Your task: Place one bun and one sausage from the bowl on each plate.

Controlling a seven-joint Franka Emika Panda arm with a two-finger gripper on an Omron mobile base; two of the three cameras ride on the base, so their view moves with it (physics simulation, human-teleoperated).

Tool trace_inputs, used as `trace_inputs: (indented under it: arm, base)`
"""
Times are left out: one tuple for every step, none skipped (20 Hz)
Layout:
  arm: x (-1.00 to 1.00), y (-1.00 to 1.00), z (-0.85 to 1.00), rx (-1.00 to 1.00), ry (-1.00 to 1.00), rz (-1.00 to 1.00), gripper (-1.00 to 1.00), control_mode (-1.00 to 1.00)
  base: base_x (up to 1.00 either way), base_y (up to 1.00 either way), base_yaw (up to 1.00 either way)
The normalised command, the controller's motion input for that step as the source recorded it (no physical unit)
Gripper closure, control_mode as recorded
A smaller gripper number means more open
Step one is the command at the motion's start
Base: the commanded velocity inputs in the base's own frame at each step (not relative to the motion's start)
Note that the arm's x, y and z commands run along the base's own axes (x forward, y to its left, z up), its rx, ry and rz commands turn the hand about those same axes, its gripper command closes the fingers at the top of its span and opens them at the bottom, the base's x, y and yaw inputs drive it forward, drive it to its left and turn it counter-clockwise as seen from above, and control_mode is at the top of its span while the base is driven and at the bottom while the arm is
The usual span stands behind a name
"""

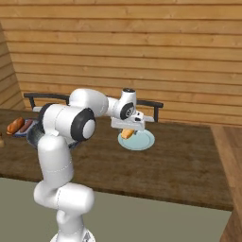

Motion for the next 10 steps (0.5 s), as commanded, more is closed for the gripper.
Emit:
trace_inputs:
  arm:
    - [0.11, 0.00, -0.20, 0.00, 0.00, 0.00, 1.00, -1.00]
    - [0.16, 0.11, -0.21, 0.00, 0.00, 0.00, 1.00, -1.00]
    - [0.14, 0.16, -0.24, 0.00, 0.00, 0.00, -1.00, -1.00]
    - [0.08, 0.19, -0.23, 0.00, 0.00, 0.00, -1.00, -1.00]
    - [0.07, 0.21, -0.23, 0.00, 0.02, 0.00, -1.00, -1.00]
    - [0.01, 0.13, -0.13, 0.00, 0.01, -0.02, -1.00, -1.00]
    - [0.02, 0.00, -0.07, 0.00, 0.00, -0.01, -1.00, -1.00]
    - [0.01, 0.00, -0.01, 0.00, 0.00, 0.00, -1.00, -1.00]
    - [0.03, 0.00, 0.00, 0.00, 0.00, 0.00, -1.00, -1.00]
    - [0.04, 0.00, 0.00, 0.00, 0.00, 0.00, -1.00, -1.00]
  base:
    - [0.00, 0.00, 0.00]
    - [0.00, 0.00, 0.00]
    - [0.00, 0.00, 0.00]
    - [0.00, 0.00, 0.00]
    - [0.00, 0.00, 0.00]
    - [0.00, 0.00, 0.00]
    - [0.00, 0.00, 0.00]
    - [0.00, 0.00, 0.00]
    - [0.00, 0.00, 0.00]
    - [0.00, 0.00, 0.00]
